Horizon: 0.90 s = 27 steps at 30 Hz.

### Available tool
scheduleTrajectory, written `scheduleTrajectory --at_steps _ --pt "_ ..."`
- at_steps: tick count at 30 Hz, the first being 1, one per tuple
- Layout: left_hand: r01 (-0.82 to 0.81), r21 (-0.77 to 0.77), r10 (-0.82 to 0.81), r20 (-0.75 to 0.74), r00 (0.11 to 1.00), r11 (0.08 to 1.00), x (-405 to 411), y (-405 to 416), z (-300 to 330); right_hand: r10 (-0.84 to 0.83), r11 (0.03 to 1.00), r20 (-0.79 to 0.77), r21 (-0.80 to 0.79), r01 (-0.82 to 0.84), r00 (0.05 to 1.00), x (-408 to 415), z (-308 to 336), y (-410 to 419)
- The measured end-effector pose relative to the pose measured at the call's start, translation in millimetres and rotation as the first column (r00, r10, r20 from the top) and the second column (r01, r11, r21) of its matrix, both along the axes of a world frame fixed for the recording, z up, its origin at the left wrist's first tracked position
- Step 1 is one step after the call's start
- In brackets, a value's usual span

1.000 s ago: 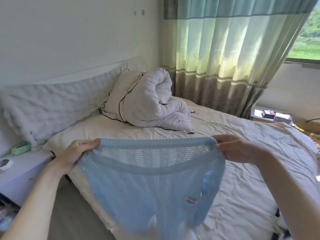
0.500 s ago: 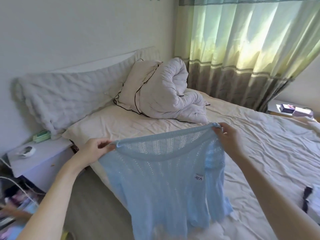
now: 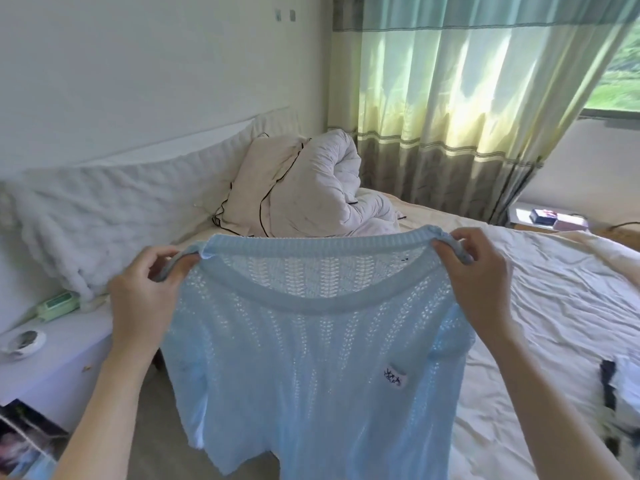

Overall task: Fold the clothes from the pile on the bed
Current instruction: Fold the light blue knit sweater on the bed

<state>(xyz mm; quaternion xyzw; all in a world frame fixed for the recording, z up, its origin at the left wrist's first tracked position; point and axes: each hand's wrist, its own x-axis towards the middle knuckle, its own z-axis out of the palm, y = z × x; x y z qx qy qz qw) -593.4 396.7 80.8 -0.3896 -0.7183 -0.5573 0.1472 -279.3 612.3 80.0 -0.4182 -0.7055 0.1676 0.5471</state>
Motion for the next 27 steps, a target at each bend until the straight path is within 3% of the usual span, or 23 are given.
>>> scheduleTrajectory --at_steps 6,15,20,27 --pt "-0.036 0.061 0.037 -0.012 0.999 0.997 -33 19 18 -0.028 0.998 0.021 0.059 0.027 0.999 -35 18 14" --pt "-0.107 -0.160 0.096 -0.074 0.993 0.981 -133 99 -28 -0.008 0.999 0.174 -0.045 0.016 0.985 -149 -27 105" --pt "-0.114 -0.336 0.088 -0.093 0.992 0.935 -212 181 -72 0.060 0.980 0.233 -0.196 -0.014 0.971 -230 -89 195" --pt "-0.078 -0.623 0.087 -0.016 0.996 0.778 -317 297 -185 0.180 0.868 0.322 -0.496 0.004 0.929 -341 -220 303"
